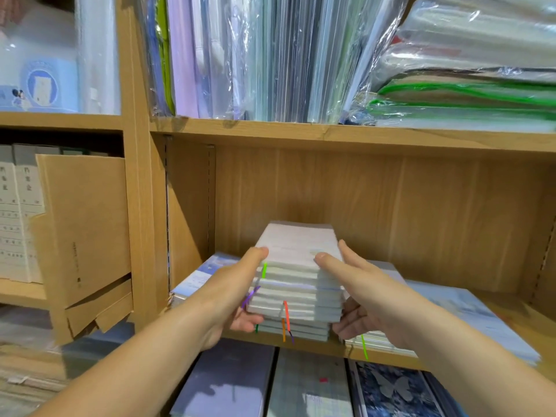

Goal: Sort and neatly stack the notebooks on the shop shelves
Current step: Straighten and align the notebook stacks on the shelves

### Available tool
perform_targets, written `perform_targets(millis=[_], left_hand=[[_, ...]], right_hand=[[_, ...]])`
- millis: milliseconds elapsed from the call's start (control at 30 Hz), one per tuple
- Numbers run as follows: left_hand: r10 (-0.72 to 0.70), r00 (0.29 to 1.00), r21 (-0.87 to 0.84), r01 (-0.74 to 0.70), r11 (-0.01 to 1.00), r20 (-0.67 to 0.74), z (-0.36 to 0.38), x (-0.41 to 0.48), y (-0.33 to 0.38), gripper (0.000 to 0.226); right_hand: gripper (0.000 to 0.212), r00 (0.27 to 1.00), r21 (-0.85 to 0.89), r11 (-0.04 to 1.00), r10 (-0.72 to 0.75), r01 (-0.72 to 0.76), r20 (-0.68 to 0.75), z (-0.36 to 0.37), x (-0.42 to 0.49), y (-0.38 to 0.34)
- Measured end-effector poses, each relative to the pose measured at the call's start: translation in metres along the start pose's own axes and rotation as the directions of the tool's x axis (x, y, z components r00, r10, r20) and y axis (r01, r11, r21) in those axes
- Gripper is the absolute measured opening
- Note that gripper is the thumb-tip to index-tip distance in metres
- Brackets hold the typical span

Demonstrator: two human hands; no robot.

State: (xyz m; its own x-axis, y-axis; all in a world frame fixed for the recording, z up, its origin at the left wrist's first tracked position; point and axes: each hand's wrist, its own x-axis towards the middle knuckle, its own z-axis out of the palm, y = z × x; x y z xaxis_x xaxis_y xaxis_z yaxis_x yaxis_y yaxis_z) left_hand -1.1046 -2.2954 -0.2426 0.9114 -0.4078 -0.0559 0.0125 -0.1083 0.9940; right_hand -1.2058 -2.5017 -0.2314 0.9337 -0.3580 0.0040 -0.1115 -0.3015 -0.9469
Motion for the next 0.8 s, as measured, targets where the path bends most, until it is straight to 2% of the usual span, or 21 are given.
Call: perform_targets(millis=[67,167,267,367,433,567,667,700,800], left_hand=[[0.036,0.999,-0.057,-0.036,0.998,0.008,0.003,-0.005,-0.004,0.024],[0.094,0.995,-0.077,-0.095,0.993,-0.021,0.007,-0.012,-0.005,0.017],[0.118,0.993,-0.096,-0.119,0.988,-0.016,0.010,-0.023,-0.004,0.015],[0.154,0.988,-0.106,-0.152,0.983,0.013,0.015,-0.038,0.000,0.016],[0.196,0.980,-0.105,-0.192,0.976,0.031,0.022,-0.048,0.005,0.018],[0.278,0.956,-0.096,-0.269,0.958,0.091,0.056,-0.063,0.019,0.019],[0.305,0.941,-0.100,-0.292,0.951,0.146,0.105,-0.067,0.026,0.019],[0.304,0.936,-0.109,-0.289,0.951,0.177,0.125,-0.068,0.027,0.019],[0.278,0.916,-0.119,-0.254,0.960,0.288,0.194,-0.070,0.029,0.021]], right_hand=[[0.079,1.000,0.021,1.000,-0.016,0.016,-0.005,0.007,-0.006,-0.002],[0.076,0.998,0.029,0.999,-0.032,0.033,-0.046,0.011,-0.014,-0.004],[0.060,0.998,0.033,0.999,-0.037,0.039,-0.049,0.008,-0.023,-0.007],[0.020,0.995,0.035,0.995,-0.087,0.089,-0.051,0.000,-0.037,-0.012],[0.016,0.987,0.018,0.989,-0.142,0.144,-0.073,-0.011,-0.048,-0.014],[0.020,0.983,-0.012,0.990,-0.139,0.138,-0.124,-0.049,-0.074,-0.012],[0.063,0.970,-0.031,0.993,-0.119,0.115,-0.213,-0.095,-0.097,0.003],[0.070,0.962,-0.040,0.993,-0.117,0.111,-0.246,-0.112,-0.106,0.009],[0.067,0.928,-0.025,0.995,-0.101,0.099,-0.357,-0.165,-0.136,0.033]])
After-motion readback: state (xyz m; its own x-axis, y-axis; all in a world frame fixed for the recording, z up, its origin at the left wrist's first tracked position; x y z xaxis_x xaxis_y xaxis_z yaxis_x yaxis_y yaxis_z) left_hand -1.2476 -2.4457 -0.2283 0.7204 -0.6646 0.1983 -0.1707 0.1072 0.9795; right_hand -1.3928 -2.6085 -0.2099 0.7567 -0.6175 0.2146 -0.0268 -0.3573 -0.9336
